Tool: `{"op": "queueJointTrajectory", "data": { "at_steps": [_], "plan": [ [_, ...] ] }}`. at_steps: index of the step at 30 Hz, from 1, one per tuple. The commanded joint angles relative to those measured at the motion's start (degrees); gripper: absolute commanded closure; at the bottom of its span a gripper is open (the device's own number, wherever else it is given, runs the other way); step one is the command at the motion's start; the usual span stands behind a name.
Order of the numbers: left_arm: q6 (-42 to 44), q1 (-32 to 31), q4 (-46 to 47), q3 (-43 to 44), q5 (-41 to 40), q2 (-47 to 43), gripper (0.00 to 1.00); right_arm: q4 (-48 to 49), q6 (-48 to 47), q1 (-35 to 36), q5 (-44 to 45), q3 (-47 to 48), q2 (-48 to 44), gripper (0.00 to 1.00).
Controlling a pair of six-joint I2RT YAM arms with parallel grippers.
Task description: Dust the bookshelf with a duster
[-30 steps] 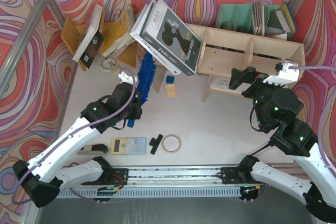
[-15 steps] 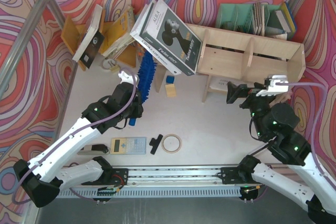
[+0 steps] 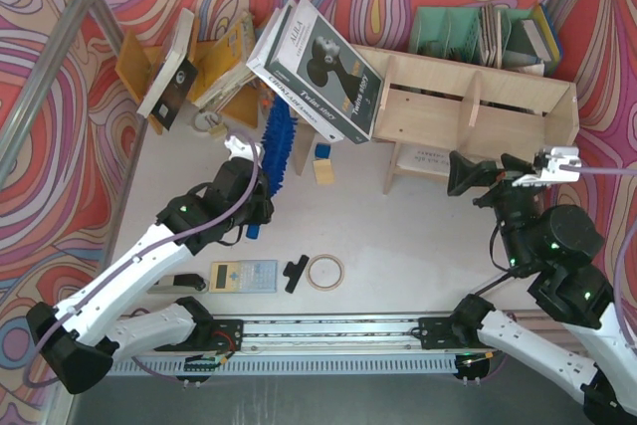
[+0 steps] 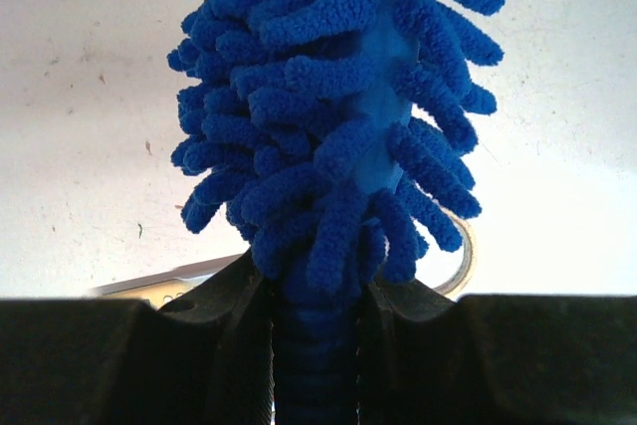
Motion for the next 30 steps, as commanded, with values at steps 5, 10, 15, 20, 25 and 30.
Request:
{"op": "queueJointTrajectory", "data": {
  "at_steps": [5, 10, 15, 20, 25, 30],
  "plan": [
    [-1.6, 0.0, 3.0, -4.3, 1.0, 0.2, 1.00, 1.2, 1.8, 0.1, 0.7, -10.4, -5.3, 0.01],
    [0.1, 0.0, 0.6, -0.3, -1.2, -0.1, 1.00, 3.5, -0.8, 0.1, 1.4, -12.8, -6.1, 0.01],
    [0.7, 0.0, 1.3, 1.8, -2.1, -1.0, 1.00, 4.0, 0.6, 0.1, 1.6, -14.4, -6.1, 0.01],
    [-0.3, 0.0, 2.8, -0.8, -0.9, 0.7, 1.00, 4.1, 1.1, 0.1, 2.1, -15.3, -6.0, 0.01],
    [-2.2, 0.0, 3.8, -5.8, 0.2, 0.3, 1.00, 4.2, 1.5, 0.1, 2.3, -15.5, -6.1, 0.01],
    [-3.9, 0.0, 4.1, -8.8, 2.3, -0.3, 1.00, 5.0, 0.6, 0.1, 2.7, -15.9, -5.9, 0.01]
  ]
}}
